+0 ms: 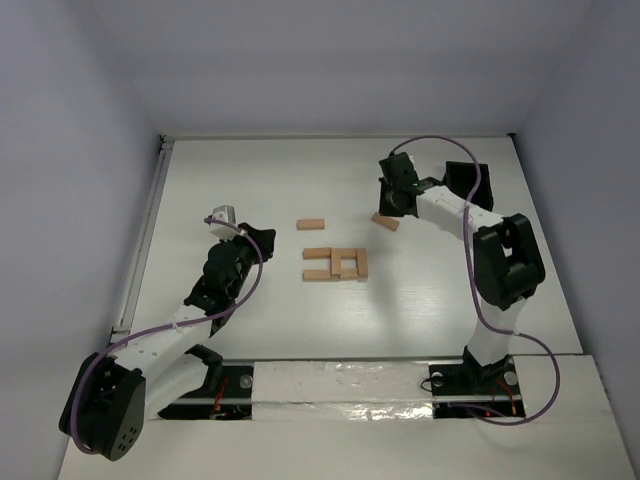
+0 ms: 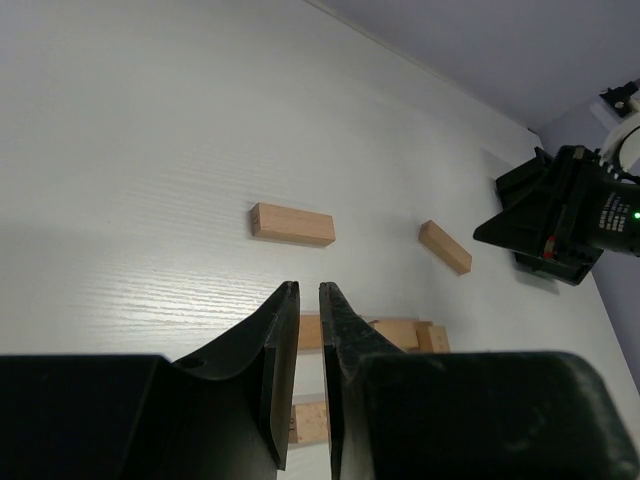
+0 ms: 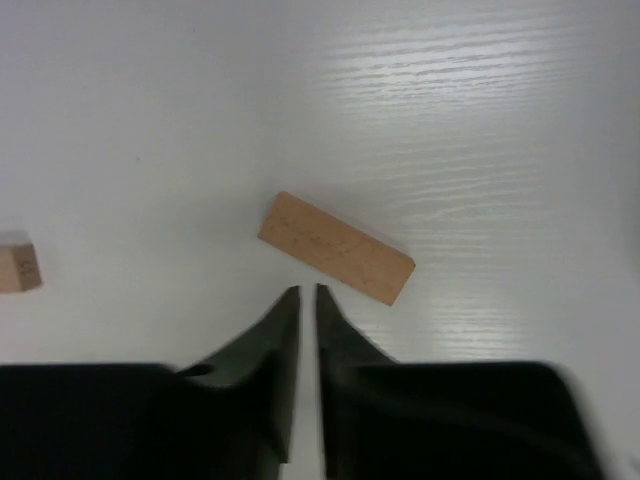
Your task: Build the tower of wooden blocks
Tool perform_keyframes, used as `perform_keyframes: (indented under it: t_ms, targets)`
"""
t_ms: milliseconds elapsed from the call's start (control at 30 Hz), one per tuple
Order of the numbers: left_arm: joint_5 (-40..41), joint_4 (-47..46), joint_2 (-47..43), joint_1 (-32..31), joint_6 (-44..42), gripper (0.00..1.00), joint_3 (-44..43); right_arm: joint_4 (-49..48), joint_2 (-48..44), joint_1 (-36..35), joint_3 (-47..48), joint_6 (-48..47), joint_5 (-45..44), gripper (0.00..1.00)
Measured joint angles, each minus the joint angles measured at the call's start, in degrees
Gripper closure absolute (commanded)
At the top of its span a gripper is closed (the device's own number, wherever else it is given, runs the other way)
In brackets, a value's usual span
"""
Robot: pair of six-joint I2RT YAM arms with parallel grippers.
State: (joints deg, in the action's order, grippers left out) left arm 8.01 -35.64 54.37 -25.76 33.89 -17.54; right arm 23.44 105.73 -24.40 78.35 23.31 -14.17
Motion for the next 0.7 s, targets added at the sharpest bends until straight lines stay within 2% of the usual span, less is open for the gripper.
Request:
perform_keyframes:
  t_ms: [100, 133, 300, 700]
  targets:
    - [0.0, 0.0, 0.1, 0.0, 0.0, 0.88, 0.0, 1.6, 2.6, 0.5, 1.5, -3.9, 1.8, 0.38]
    - [0.0, 0.0, 0.2, 0.0, 0.0, 0.88, 0.0, 2.1, 3.2, 0.8, 1.9, -5.2, 2.6, 0.36]
    - [0.0, 0.0, 0.3, 0.0, 0.0, 0.88, -0.2, 4.0, 5.9, 2.2, 3.8, -9.7, 6.2, 0.33]
    - [-0.4, 0.0, 1.1, 0.0, 0.0, 0.88, -0.2, 8.2, 11.5, 2.5, 10.5, -13.6, 5.4, 0.33]
